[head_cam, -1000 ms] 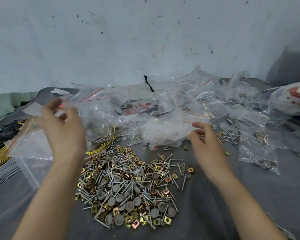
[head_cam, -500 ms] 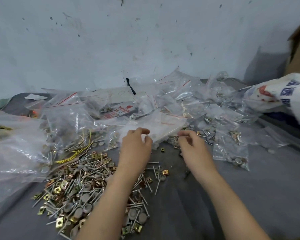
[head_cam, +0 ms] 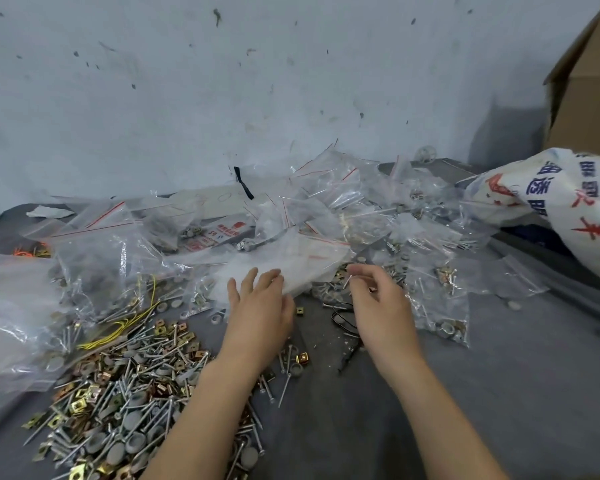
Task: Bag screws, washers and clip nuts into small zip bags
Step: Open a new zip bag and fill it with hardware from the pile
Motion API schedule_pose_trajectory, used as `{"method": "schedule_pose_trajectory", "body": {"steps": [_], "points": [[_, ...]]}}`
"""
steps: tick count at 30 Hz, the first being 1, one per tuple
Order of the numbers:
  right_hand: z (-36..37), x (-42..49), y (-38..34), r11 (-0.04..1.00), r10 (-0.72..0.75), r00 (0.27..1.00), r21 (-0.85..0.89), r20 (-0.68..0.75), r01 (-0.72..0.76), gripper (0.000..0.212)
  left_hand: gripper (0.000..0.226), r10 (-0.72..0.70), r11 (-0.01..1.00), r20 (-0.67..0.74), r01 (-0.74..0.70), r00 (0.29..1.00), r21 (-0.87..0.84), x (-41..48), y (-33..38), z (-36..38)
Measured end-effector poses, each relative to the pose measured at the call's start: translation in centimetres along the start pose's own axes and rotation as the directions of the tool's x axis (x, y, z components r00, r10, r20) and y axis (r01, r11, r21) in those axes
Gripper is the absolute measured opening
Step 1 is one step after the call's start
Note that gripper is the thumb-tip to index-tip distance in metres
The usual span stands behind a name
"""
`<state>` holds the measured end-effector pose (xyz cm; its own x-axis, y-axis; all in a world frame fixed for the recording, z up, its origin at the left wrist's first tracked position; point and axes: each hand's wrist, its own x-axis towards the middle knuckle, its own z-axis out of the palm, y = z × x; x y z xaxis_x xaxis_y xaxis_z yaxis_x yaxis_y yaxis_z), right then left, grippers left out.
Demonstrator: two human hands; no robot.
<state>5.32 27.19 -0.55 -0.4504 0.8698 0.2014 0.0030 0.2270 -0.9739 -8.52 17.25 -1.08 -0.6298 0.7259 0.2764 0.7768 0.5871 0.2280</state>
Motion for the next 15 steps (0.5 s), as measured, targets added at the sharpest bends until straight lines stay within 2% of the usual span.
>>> {"method": "schedule_pose_trajectory", "body": {"steps": [3,5,6,9,11,12,15], "points": [[0.3,-0.3,0.0,1.000,-0.010,1.000,0.002,0.005,0.010,0.018,0.034,-0.009,0.962,-0.259,-0.062,0.966,-0.266,-0.5,0.5,-1.4],[0.7,-0.6,0.0,0.998,-0.009,1.000,0.064,0.021,0.007,0.017,0.025,-0.098,0.863,-0.403,-0.124,0.910,-0.489,-0.9,0.9,-2.8],[0.9,-0.7,-0.2,0.995,-0.009,0.999,0.097,0.044,0.004,0.018,0.021,-0.161,0.797,-0.430,-0.140,0.888,-0.587,-1.0,1.1,-3.6],[1.5,-1.0,-1.0,0.983,-0.007,0.992,0.181,0.126,-0.016,0.041,0.017,-0.274,0.551,-0.322,-0.126,0.906,-0.825,-1.5,1.2,-5.8],[1.8,-1.1,-1.7,0.978,-0.006,0.984,0.204,0.180,-0.032,0.055,0.017,-0.250,0.483,-0.251,-0.105,0.935,-0.870,-2.1,1.0,-6.5],[2.0,-1.2,-1.9,0.973,-0.008,0.980,0.229,0.199,-0.038,0.052,0.017,-0.233,0.481,-0.229,-0.093,0.945,-0.872,-2.5,1.0,-6.7],[2.4,-1.6,-2.0,0.950,-0.041,0.981,0.313,0.190,-0.021,0.016,0.016,-0.198,0.491,-0.189,-0.070,0.962,-0.868,-3.6,0.7,-6.8]]}}
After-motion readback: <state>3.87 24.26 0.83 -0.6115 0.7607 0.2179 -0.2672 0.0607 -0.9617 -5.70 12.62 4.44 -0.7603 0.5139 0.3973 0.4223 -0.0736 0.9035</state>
